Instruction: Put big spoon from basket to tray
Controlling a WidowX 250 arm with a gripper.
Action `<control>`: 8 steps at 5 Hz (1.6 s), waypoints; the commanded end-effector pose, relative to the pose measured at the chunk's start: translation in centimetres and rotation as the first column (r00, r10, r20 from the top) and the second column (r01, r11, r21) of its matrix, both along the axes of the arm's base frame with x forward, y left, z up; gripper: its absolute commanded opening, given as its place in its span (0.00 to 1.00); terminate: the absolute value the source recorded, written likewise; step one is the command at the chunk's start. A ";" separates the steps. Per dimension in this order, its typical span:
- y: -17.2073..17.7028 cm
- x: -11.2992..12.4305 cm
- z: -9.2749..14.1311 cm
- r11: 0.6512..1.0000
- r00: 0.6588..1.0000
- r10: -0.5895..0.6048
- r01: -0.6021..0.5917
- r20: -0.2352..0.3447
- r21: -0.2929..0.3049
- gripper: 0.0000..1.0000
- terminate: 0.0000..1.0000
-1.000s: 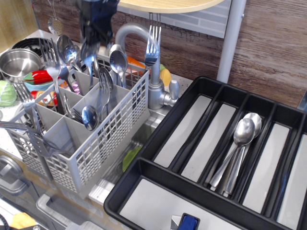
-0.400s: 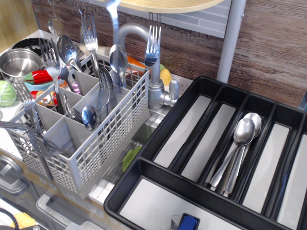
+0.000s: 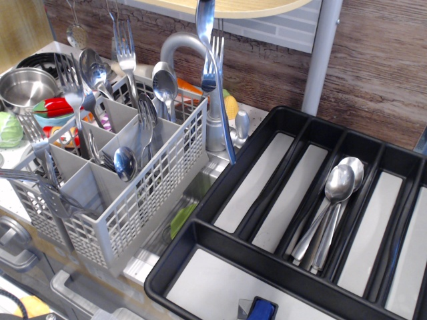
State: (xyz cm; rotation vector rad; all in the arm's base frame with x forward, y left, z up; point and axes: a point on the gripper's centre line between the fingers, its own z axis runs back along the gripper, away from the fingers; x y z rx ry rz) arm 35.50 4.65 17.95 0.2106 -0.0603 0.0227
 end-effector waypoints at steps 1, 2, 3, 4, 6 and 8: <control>-2.6 -0.2 -1.1 0.995 0.996 -0.090 0.090 0.005 -0.044 0.00 0.00; -5.6 0.4 -2.7 0.990 0.990 -0.130 0.126 -0.050 -0.064 0.00 0.00; -8.4 0.7 -4.3 0.990 0.990 -0.125 0.121 -0.061 -0.066 0.00 0.00; -10.1 1.1 -6.7 0.991 0.993 -0.121 0.120 0.001 -0.054 0.00 0.00; -10.6 3.6 -8.1 0.985 0.986 -0.148 0.154 0.075 -0.080 0.00 0.00; -10.3 4.1 -10.3 0.960 0.987 -0.146 0.158 0.068 -0.230 0.00 0.00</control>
